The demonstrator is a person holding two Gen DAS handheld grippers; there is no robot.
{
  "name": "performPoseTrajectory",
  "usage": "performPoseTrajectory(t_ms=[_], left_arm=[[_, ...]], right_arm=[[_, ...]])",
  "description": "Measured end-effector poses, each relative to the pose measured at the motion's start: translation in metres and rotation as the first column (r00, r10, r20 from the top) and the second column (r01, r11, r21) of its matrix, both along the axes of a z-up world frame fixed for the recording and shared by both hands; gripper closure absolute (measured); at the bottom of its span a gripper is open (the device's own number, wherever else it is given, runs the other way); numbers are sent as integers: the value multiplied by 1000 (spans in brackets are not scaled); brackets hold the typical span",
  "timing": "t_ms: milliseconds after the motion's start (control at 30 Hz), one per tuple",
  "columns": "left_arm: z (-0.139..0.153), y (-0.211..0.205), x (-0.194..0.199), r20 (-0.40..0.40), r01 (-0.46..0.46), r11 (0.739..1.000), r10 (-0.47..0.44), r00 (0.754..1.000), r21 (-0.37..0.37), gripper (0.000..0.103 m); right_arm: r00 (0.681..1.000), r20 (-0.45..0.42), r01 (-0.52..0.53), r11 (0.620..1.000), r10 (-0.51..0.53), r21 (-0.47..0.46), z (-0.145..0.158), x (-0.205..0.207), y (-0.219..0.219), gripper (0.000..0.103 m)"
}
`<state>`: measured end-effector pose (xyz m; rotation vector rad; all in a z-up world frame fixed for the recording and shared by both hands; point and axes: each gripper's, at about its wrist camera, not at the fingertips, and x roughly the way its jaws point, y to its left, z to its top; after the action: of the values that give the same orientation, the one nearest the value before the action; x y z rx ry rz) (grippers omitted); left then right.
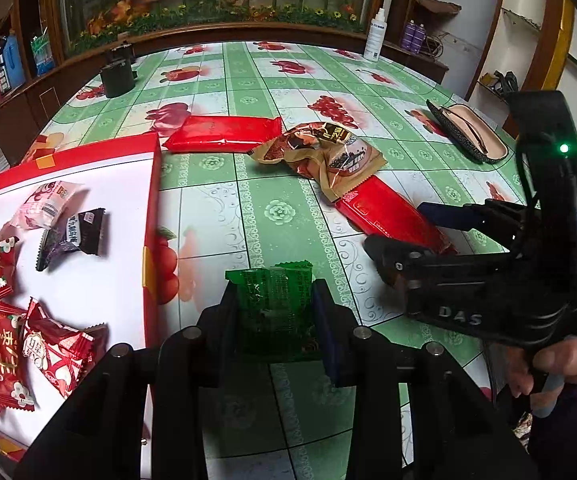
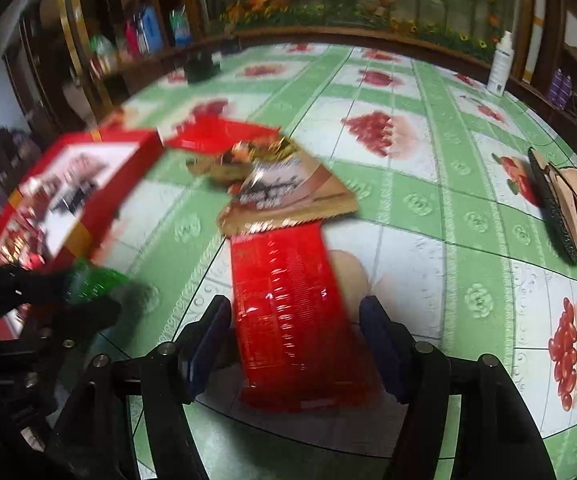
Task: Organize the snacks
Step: 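Carry the green pack and long red packet to the tray and release both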
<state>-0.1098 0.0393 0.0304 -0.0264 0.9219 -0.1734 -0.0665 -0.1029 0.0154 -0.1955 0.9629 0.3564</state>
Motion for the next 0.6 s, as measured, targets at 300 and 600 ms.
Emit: performPoseTrajectory(t_ms=[300,600], left_arm=[[8,2,-5,49,-24,998,21,999,62,71],[14,3,-9,88,-39,994,30,996,101,71]], right_arm=[[1000,-5,11,1000,-11,-15,2,1,2,52],[1000,-27,10,1000,-11,-20,3,-7,-4,55]])
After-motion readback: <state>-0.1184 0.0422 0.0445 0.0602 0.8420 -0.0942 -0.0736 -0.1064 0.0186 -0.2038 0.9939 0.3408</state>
